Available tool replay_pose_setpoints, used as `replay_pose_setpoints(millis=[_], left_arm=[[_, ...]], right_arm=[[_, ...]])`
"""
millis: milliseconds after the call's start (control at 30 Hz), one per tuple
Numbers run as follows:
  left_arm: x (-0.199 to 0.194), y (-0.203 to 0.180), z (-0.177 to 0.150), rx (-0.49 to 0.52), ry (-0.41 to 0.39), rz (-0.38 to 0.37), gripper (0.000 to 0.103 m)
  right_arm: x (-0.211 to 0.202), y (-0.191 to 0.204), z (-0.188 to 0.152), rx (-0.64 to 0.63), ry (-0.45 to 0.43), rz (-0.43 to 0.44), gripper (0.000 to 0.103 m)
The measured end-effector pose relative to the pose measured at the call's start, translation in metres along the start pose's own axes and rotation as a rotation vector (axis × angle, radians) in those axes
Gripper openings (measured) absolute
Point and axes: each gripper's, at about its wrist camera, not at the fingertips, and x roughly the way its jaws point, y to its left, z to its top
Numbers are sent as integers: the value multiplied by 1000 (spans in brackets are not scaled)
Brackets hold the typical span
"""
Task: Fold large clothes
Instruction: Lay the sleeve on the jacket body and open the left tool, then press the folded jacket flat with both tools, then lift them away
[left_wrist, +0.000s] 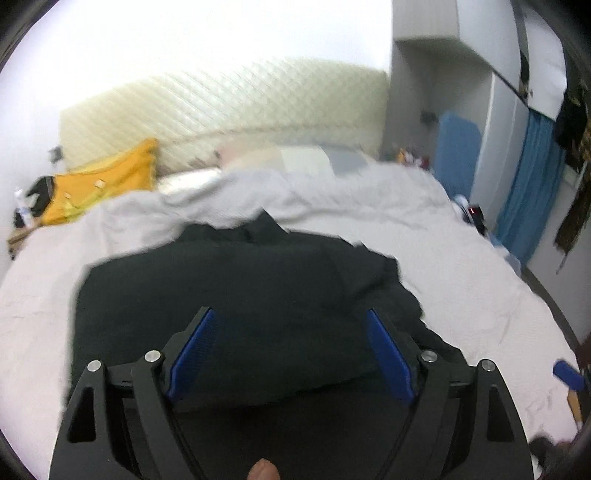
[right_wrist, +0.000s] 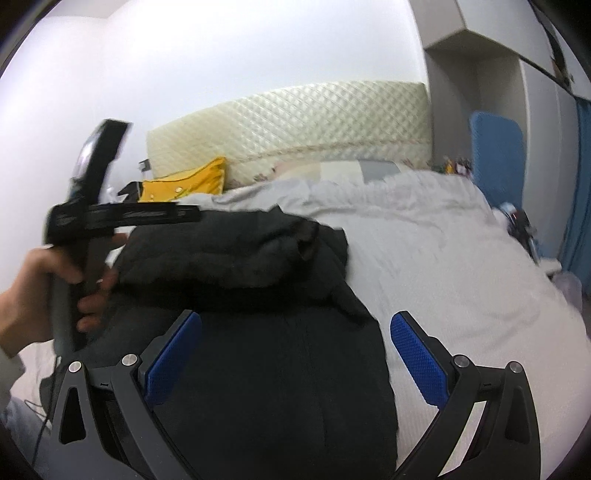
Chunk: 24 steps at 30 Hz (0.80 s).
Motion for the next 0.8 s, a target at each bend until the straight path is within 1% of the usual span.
replay_pose_setpoints(millis=[133,200,267,333,400,500,533,600,667,700,800], left_arm=[[-31,52,7,-35,-51,45,87],[-35,80,9,-62,-55,69,87],[-31,102,9,-77,-49,90,87],[-20,123,7,-92,-34,106,87],[1,144,2,-115,-11,110,87],[38,167,-8,-162,22,100,87],[54,168,-10,-169,37,100,87],[79,174,-17,-169,69,105,88],[102,178,-24,-159,78,98,88],[110,180,-25,-153,71,97,88],[131,183,-26,-131,80,97,90]], right_arm=[[20,20,36,-47,-34,27,103],[34,29,52,-70,-56,51,103],[56,40,67,-93,-67,71,103],[81,47,79,-86,-61,84,101],[115,56,88,-100,-43,86,87],[161,65,90,-120,5,75,75],[179,66,87,-115,31,75,72],[218,66,79,-111,85,67,71],[241,65,69,-102,117,67,71],[254,62,65,-84,117,74,71],[271,59,60,-58,97,80,73]])
